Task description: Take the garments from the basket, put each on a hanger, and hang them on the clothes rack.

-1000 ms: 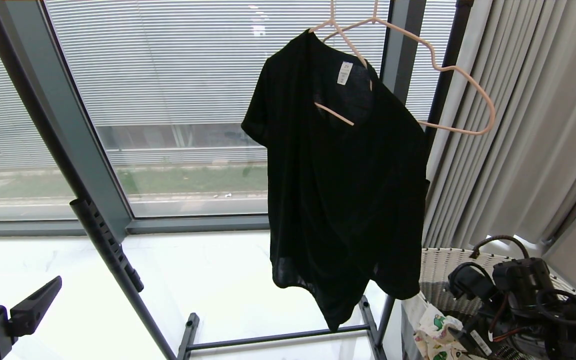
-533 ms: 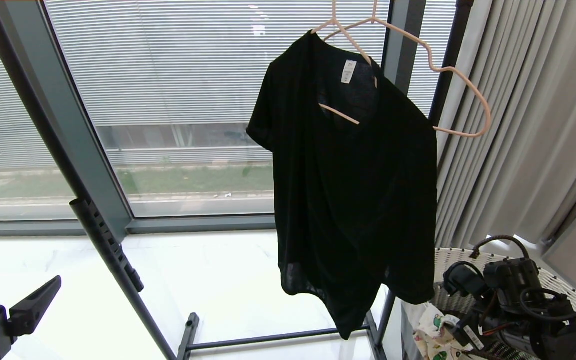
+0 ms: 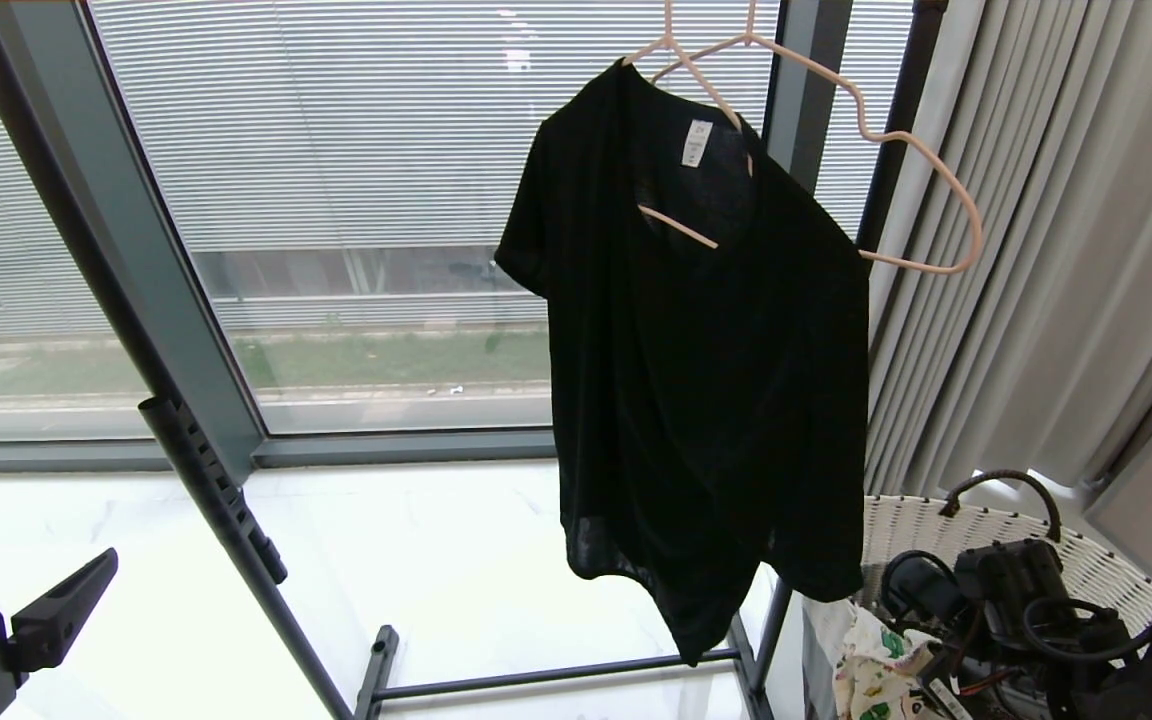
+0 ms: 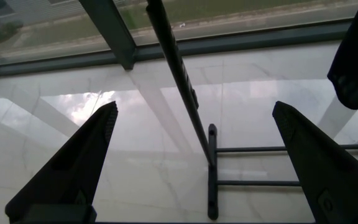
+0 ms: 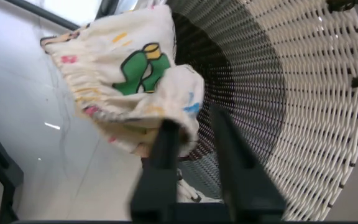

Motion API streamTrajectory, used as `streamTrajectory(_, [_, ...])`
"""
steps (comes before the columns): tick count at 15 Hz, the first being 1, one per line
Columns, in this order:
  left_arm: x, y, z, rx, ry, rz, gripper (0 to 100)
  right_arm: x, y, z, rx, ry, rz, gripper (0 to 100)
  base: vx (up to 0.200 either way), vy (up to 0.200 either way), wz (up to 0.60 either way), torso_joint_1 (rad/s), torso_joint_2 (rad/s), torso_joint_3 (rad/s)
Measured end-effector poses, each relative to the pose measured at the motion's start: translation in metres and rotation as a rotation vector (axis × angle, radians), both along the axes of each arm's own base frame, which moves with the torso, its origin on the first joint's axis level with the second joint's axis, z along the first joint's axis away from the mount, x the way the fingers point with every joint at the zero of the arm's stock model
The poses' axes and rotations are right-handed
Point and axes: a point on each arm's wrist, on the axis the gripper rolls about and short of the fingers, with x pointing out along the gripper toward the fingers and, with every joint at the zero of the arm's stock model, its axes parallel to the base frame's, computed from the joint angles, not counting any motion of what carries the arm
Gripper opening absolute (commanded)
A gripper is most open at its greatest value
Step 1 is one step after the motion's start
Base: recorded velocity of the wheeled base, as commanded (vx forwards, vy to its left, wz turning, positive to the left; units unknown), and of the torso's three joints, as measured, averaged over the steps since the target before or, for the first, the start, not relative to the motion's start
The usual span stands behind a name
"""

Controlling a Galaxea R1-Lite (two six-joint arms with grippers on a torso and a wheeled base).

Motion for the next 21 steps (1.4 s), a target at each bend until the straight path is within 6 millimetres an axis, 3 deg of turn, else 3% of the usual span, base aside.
streamTrajectory(3, [-0.002, 0.000, 0.001, -0.001, -0.008, 0.000, 100, -0.005, -0.001, 0.003, 0.005, -0.003, 0.009, 0, 0.000, 0.000, 0.00, 0.000, 0.00, 0.000])
streamTrajectory(9, [-0.002, 0.001, -0.001, 0.025, 0.001, -0.008, 100, -0.018, 0.003, 0.047, 0.049, -0.065, 0.062, 0, 0.000, 0.000, 0.00, 0.000, 0.00, 0.000])
streamTrajectory(12, [-0.003, 0.001, -0.004, 0.027, 0.011, -0.008, 100, -0.023, 0.012, 0.088, 0.075, -0.041, 0.092, 0, 0.000, 0.000, 0.00, 0.000, 0.00, 0.000])
streamTrajectory(17, [-0.003, 0.001, -0.006, 0.030, 0.017, -0.010, 100, -0.034, 0.040, 0.173, 0.184, -0.151, 0.191, 0, -0.200, 0.000, 0.00, 0.001, 0.00, 0.002])
streamTrajectory(21, [-0.003, 0.001, -0.005, 0.028, 0.013, -0.011, 100, -0.041, 0.052, 0.201, 0.231, -0.221, 0.254, 0, -0.200, 0.000, 0.00, 0.001, 0.00, 0.000])
